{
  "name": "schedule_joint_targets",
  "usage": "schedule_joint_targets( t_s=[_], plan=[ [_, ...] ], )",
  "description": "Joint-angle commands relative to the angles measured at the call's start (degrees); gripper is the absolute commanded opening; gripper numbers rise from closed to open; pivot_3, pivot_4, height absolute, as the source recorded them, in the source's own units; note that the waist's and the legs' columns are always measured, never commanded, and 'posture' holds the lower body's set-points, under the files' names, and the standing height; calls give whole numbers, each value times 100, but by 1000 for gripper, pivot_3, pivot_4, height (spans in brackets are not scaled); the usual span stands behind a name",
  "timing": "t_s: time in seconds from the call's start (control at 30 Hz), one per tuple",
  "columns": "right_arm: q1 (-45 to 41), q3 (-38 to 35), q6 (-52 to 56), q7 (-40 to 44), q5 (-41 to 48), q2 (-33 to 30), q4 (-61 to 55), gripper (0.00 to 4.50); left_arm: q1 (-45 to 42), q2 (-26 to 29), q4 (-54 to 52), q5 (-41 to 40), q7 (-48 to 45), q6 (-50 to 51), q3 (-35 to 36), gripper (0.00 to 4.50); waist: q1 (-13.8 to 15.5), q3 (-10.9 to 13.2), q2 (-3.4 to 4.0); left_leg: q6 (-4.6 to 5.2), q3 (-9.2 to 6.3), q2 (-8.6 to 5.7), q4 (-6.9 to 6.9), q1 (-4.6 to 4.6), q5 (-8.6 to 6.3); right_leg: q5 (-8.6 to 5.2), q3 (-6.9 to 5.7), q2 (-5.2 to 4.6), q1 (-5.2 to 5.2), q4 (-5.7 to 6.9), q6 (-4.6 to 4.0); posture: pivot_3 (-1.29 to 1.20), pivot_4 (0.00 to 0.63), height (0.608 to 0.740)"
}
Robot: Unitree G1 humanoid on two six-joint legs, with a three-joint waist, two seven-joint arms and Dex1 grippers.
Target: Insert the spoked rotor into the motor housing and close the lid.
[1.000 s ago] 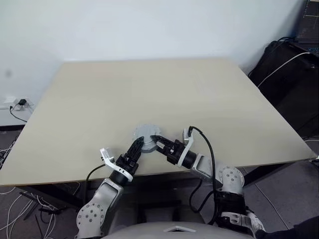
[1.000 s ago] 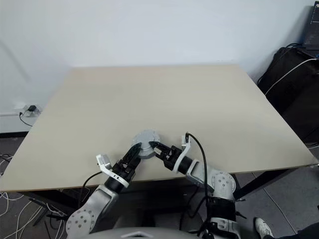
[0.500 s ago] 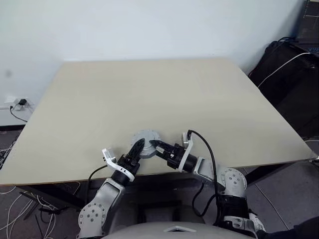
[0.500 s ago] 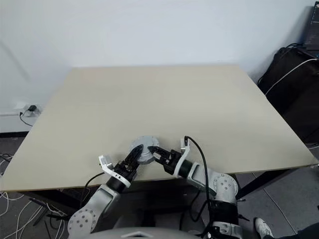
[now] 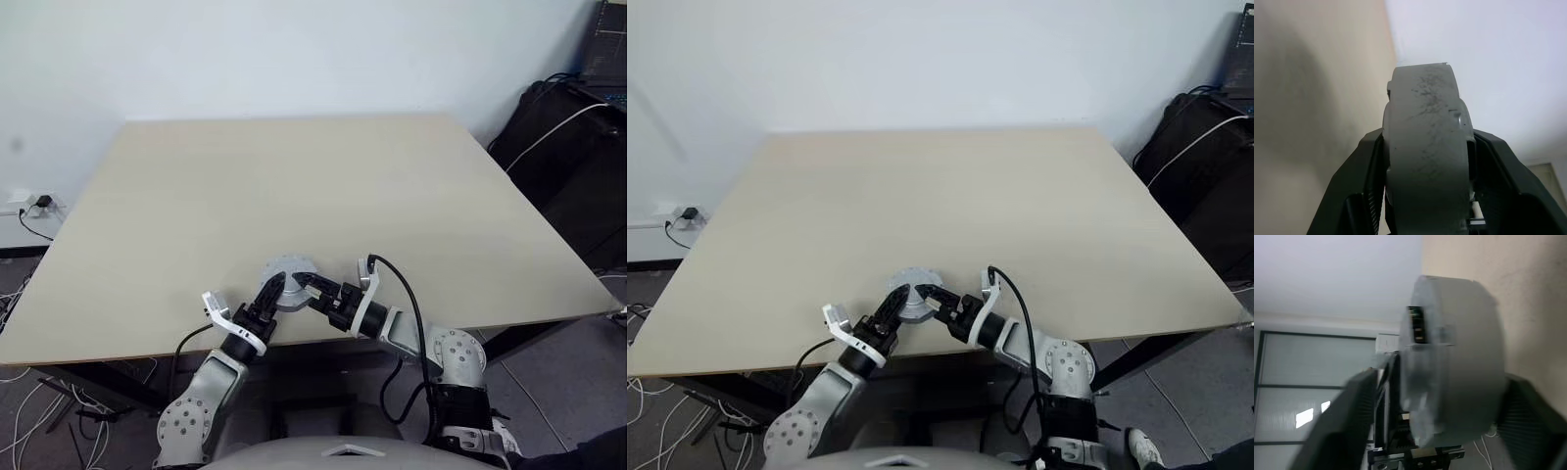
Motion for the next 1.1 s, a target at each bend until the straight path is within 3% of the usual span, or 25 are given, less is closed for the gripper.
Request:
schedule_joint_targets(
  t_s=[0.03, 0.17, 0.33, 0.63, 0.8, 1.1],
  plan=[
    [-55, -50, -83, 98, 245, -81, -426, 4500, -98, -392, -55, 108, 39, -110, -10, 2166, 3, 0, 0, 0, 0, 0, 0, 0, 0, 0, 0, 0, 0, 0, 0, 0, 0, 740],
    [36, 95, -58, 141, -68, -444, -815, 4500, -189, -406, -30, 272, 194, -291, 84, 2162, 19, 0, 0, 0, 2, -1, 1, 0, 0, 0, 1, -1, 0, 0, 0, 0, 0, 740],
    [211, 784, -653, 570, -1494, -1140, -1634, 4500, -511, -428, 61, 508, 547, -628, 301, 2141, 33, -3, 1, 0, 1, 2, 4, 3, 0, 0, 2, 4, 0, 0, 0, 0, 0, 740],
    [575, 2347, -3546, 1636, -4974, -2001, -1795, 4500, -1956, -433, 1135, 797, 877, -995, 984, 2140, 70, -11, -24, 5, 3, 0, 33, -2, 2, 11, 3, 10, 11, -2, 26, 0, 0, 740],
    [880, 2618, -5314, 1772, -6379, -2053, -1282, 4500, -2802, -360, 1926, 1018, 951, -1256, 1345, 2139, 77, -17, -48, 2, 2, 1, 36, 0, 6, 13, 4, 18, 19, -4, 27, 0, 0, 740],
    [1085, 2501, -5933, 1835, -7024, -1785, -841, 4500, -4381, -259, 3692, 1761, 877, -1754, 1976, 2139, 70, 2, -83, 10, -6, 1, 52, 17, 11, 24, 1, 20, 50, -9, 48, 0, 0, 740]
  ],
)
